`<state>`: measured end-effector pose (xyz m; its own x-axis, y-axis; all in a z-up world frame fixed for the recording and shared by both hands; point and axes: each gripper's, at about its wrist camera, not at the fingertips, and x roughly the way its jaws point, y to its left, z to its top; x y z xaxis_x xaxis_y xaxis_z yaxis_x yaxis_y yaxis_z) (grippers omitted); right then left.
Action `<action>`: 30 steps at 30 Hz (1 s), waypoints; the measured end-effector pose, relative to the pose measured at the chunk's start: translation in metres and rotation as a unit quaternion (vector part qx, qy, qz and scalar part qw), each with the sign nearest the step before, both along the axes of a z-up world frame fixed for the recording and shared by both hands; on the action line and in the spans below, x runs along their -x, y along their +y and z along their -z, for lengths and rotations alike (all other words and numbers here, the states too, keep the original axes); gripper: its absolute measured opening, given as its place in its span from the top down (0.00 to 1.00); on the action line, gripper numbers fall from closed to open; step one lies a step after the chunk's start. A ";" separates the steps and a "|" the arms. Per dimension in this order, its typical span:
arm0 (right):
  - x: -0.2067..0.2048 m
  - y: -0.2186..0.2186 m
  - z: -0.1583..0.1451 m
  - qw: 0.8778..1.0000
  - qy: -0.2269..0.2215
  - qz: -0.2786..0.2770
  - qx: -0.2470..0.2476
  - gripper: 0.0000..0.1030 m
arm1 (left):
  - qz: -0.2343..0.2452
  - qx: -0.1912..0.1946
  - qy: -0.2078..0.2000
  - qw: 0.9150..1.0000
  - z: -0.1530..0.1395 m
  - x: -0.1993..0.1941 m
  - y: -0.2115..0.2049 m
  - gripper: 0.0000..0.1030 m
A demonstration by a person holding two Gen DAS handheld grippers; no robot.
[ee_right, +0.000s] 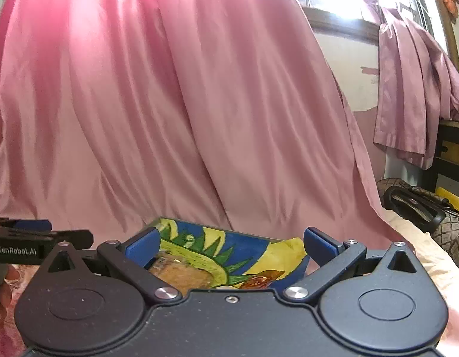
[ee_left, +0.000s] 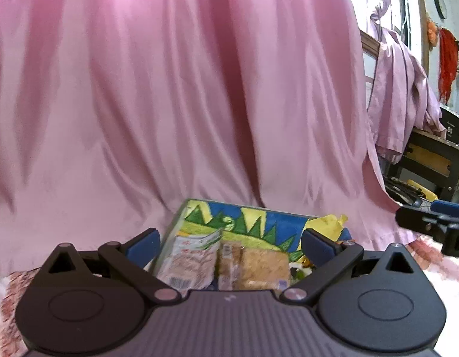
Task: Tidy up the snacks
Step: 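Open both tools over the tray and withdraw them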
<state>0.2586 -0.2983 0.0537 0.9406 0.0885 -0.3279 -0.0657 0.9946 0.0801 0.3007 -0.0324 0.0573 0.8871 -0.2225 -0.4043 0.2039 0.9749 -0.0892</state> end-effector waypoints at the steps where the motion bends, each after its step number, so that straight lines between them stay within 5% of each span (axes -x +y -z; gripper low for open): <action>1: 0.005 0.002 -0.002 1.000 -0.002 -0.001 -0.002 0.01 | -0.005 -0.003 0.000 1.000 -0.001 0.007 0.002 0.00; 20: 0.148 0.022 -0.024 0.998 -0.038 -0.040 -0.020 0.01 | -0.065 -0.044 -0.033 0.996 -0.019 0.169 0.019 0.00; 30: 0.202 0.032 -0.021 0.998 -0.050 -0.045 -0.012 0.01 | -0.086 -0.046 -0.031 0.995 -0.010 0.206 0.018 0.00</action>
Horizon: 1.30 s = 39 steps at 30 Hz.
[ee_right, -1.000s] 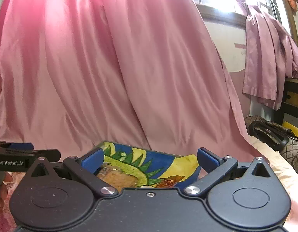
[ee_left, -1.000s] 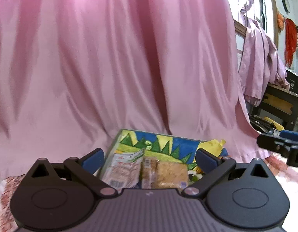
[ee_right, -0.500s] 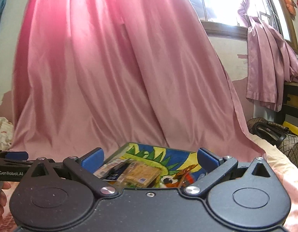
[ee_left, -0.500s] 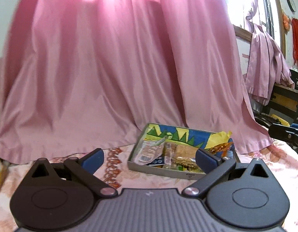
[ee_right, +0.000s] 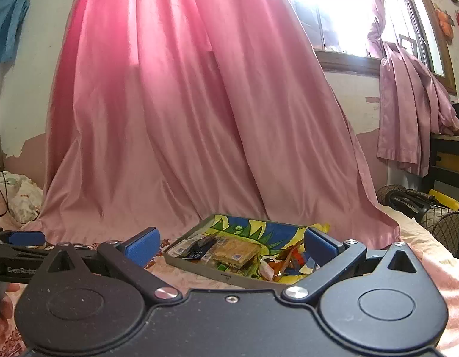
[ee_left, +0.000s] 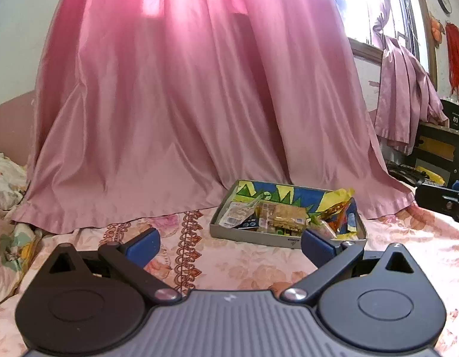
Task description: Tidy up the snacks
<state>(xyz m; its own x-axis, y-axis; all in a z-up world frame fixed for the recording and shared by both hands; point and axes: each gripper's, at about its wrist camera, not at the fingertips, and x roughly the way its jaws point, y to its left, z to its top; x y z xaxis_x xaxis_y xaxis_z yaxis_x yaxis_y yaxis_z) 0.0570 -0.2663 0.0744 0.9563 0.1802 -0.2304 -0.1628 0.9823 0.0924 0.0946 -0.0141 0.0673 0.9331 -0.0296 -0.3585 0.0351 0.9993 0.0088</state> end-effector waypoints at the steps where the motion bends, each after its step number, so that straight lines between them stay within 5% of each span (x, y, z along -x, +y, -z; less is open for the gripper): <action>1: 0.004 0.001 0.000 1.000 -0.001 -0.001 0.001 0.01 | -0.005 -0.001 -0.001 1.000 0.001 0.003 0.000 0.00; 39: 0.028 0.001 0.073 0.998 0.065 0.000 -0.013 0.01 | -0.060 0.014 0.072 0.996 0.050 0.030 0.002 0.00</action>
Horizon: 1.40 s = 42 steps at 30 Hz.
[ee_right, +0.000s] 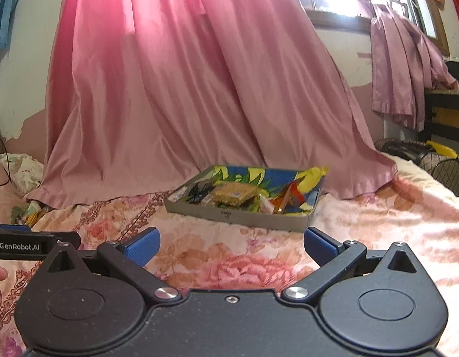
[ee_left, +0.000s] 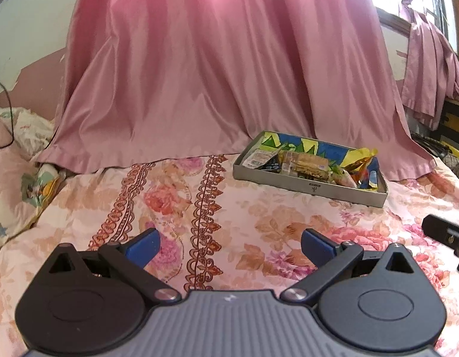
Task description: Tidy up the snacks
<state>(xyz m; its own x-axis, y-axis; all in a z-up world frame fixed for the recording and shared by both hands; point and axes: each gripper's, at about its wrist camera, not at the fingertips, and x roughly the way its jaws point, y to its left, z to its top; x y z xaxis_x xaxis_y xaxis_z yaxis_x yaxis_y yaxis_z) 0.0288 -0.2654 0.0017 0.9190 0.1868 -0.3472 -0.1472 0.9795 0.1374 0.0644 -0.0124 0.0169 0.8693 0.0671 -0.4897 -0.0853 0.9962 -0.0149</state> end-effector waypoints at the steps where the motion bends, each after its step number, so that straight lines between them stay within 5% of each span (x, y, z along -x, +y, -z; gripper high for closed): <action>1: 0.000 0.002 0.001 1.000 0.003 -0.002 0.001 0.01 | 0.000 0.002 -0.001 1.000 0.001 0.001 0.001 0.00; 42: -0.002 0.008 0.010 0.999 0.038 -0.006 0.000 0.01 | 0.016 0.008 0.018 1.000 0.011 0.018 0.003 0.00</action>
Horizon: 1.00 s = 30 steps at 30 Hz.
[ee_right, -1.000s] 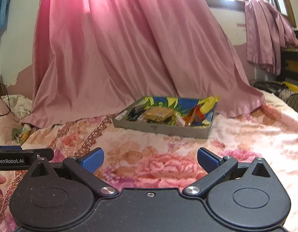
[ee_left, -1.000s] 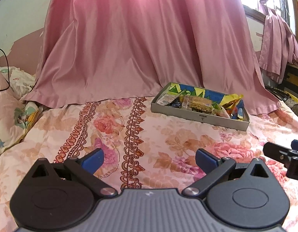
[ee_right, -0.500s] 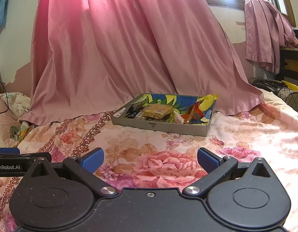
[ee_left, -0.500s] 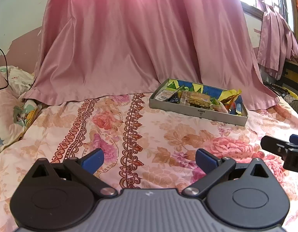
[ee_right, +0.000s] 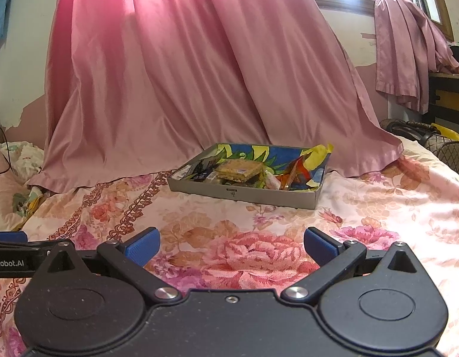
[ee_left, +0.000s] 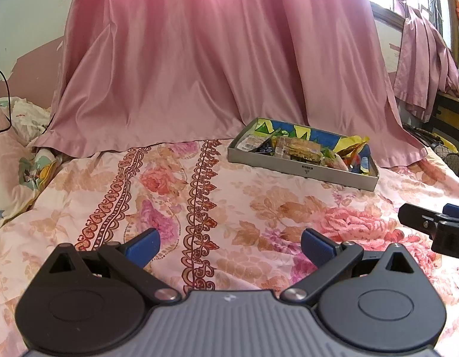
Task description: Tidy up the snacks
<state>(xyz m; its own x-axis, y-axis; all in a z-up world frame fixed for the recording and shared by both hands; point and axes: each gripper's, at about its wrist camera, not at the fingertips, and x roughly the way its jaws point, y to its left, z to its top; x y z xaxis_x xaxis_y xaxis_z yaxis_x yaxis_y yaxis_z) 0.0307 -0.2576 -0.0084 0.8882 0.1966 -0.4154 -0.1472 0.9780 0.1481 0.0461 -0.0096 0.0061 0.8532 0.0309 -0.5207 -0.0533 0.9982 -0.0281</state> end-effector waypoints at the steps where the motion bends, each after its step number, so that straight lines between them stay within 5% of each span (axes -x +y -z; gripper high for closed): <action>1: 0.000 0.000 0.000 1.000 0.000 0.000 0.000 0.01 | 0.000 0.000 0.000 1.000 0.000 0.000 0.000 0.00; 30: 0.000 0.000 0.002 1.000 0.001 -0.002 0.002 0.01 | 0.001 -0.002 0.004 1.000 0.002 0.002 -0.001 0.00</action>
